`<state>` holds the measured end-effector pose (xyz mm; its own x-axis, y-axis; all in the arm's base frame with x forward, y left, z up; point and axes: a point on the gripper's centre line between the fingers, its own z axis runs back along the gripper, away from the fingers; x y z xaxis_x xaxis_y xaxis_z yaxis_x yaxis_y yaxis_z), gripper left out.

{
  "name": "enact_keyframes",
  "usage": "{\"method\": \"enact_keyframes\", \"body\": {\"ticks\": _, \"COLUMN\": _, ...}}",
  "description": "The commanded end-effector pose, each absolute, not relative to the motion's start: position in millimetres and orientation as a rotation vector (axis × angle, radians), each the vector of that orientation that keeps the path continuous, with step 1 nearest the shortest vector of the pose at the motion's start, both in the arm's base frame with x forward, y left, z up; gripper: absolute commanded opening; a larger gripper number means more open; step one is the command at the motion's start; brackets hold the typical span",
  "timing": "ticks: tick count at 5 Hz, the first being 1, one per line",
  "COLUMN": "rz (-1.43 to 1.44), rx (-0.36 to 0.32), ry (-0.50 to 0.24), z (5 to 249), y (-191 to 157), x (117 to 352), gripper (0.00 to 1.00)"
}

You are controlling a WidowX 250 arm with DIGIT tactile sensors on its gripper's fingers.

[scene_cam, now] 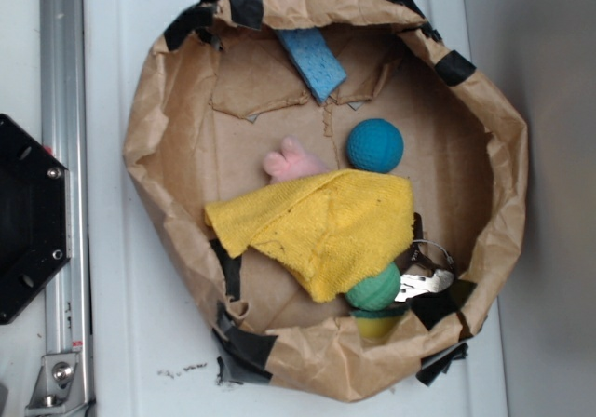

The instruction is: Grab the blue sponge.

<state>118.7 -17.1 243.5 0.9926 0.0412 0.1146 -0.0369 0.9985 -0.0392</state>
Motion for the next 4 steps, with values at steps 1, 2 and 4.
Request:
{"method": "enact_keyframes", "body": {"ticks": 1, "rz": 0.039, "rx": -0.037, "ry": -0.116, "z": 243.5, "y": -17.1, "x": 118.7, "gripper": 1.0}}
{"method": "enact_keyframes", "body": {"ticks": 2, "rz": -0.111, "rx": 0.19, "ry": -0.21, "z": 221.4, "y": 11.2, "x": 168.7, "gripper": 1.0}}
{"method": "enact_keyframes", "body": {"ticks": 4, "rz": -0.454, "rx": 0.248, "ry": -0.195, "z": 168.8, "y": 19.4, "x": 257.2, "gripper": 1.0}}
